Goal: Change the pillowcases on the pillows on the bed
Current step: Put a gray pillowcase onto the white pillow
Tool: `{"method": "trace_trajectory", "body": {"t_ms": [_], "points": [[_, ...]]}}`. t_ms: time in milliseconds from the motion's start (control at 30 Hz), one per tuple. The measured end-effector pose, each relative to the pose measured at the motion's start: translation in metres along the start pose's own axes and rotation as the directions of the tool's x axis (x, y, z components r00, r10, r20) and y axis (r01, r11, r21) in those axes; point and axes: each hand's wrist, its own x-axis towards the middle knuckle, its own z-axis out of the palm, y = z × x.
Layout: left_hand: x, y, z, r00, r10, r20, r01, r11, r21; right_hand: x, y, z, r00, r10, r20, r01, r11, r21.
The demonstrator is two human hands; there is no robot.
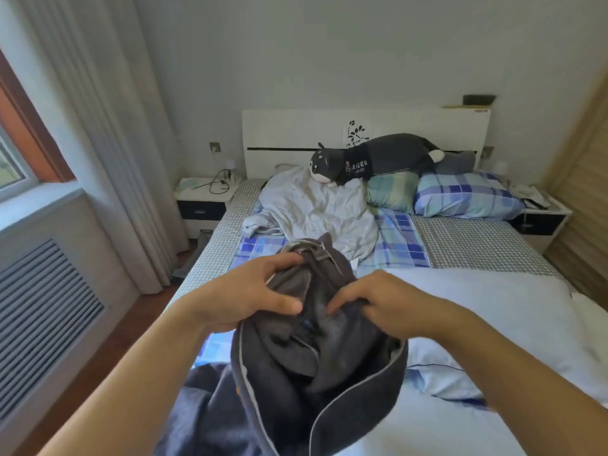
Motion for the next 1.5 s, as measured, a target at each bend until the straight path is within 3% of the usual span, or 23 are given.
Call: {"method": "trace_trajectory", "body": {"t_ms": [67, 133, 167, 233, 333, 367, 433, 500, 533, 600, 667, 733, 833, 1000, 1133, 1233, 1367, 1500], "points": [[-0.004, -0.001, -0.009, 0.997, -0.021, 0.073, -0.002, 0.954, 0.301, -0.001, 0.019, -0.013, 0.985, 0.133, -0.114, -0.124, 0.989, 0.078], [-0.004, -0.002, -0.012, 0.995, -0.044, 0.093, -0.017, 0.82, 0.572, -0.001, 0.025, -0.019, 0.949, 0.196, -0.248, -0.154, 0.972, 0.177], [-0.002, -0.003, -0.012, 0.998, -0.028, 0.064, -0.021, 0.755, 0.656, 0.001, 0.023, -0.016, 0.928, 0.221, -0.299, -0.151, 0.958, 0.242], [0.004, -0.004, -0.01, 0.999, 0.029, -0.044, 0.01, 0.718, 0.696, 0.009, 0.012, -0.004, 0.881, 0.322, -0.345, -0.131, 0.869, 0.478], [0.01, -0.006, -0.009, 0.967, 0.132, -0.218, 0.034, 0.782, 0.622, 0.017, -0.009, 0.018, 0.857, 0.377, -0.351, -0.02, 0.706, 0.708], [0.012, -0.005, -0.006, 0.95, 0.163, -0.266, 0.006, 0.844, 0.536, 0.017, -0.015, 0.023, 0.879, 0.34, -0.335, -0.008, 0.711, 0.703], [0.014, -0.002, 0.005, 0.925, 0.151, -0.348, -0.088, 0.978, 0.191, 0.012, -0.023, 0.031, 0.947, 0.193, -0.258, 0.004, 0.793, 0.609], [0.017, -0.002, 0.017, 0.918, 0.071, -0.391, -0.118, 0.988, -0.097, 0.007, -0.024, 0.034, 0.981, 0.078, -0.175, 0.014, 0.881, 0.473], [0.018, -0.005, 0.02, 0.916, 0.045, -0.399, -0.109, 0.984, -0.14, 0.005, -0.023, 0.033, 0.986, 0.061, -0.155, 0.008, 0.914, 0.405], [0.018, -0.01, 0.023, 0.915, 0.043, -0.401, -0.077, 0.995, -0.069, 0.0, -0.016, 0.024, 0.982, 0.092, -0.164, -0.03, 0.937, 0.349], [0.014, -0.014, 0.019, 0.929, 0.076, -0.361, -0.032, 0.991, 0.127, -0.005, -0.007, 0.013, 0.963, 0.168, -0.211, -0.063, 0.9, 0.431], [0.007, -0.015, 0.017, 0.974, 0.06, -0.217, 0.0, 0.964, 0.265, -0.007, -0.004, 0.005, 0.95, 0.207, -0.235, -0.05, 0.84, 0.54], [0.001, -0.014, 0.021, 0.999, 0.009, -0.032, 0.004, 0.92, 0.391, -0.007, -0.005, 0.006, 0.946, 0.22, -0.239, -0.049, 0.824, 0.565], [0.006, -0.023, 0.014, 0.947, 0.124, -0.296, -0.001, 0.923, 0.384, -0.008, -0.009, 0.015, 0.948, 0.226, -0.225, -0.08, 0.852, 0.518], [0.006, -0.023, 0.024, 0.827, 0.167, -0.537, -0.051, 0.973, 0.225, -0.004, -0.029, 0.037, 0.935, 0.236, -0.264, -0.083, 0.872, 0.483], [0.005, -0.023, 0.032, 0.777, 0.088, -0.624, -0.111, 0.994, 0.001, -0.003, -0.036, 0.057, 0.924, 0.168, -0.342, -0.03, 0.926, 0.375], [0.004, -0.023, 0.039, 0.81, -0.052, -0.585, -0.152, 0.944, -0.294, -0.003, -0.027, 0.07, 0.933, 0.11, -0.344, -0.047, 0.981, 0.188], [0.003, -0.031, 0.043, 0.911, -0.082, -0.405, -0.127, 0.878, -0.462, -0.001, -0.023, 0.068, 0.882, 0.163, -0.442, -0.075, 0.975, 0.211]]}}
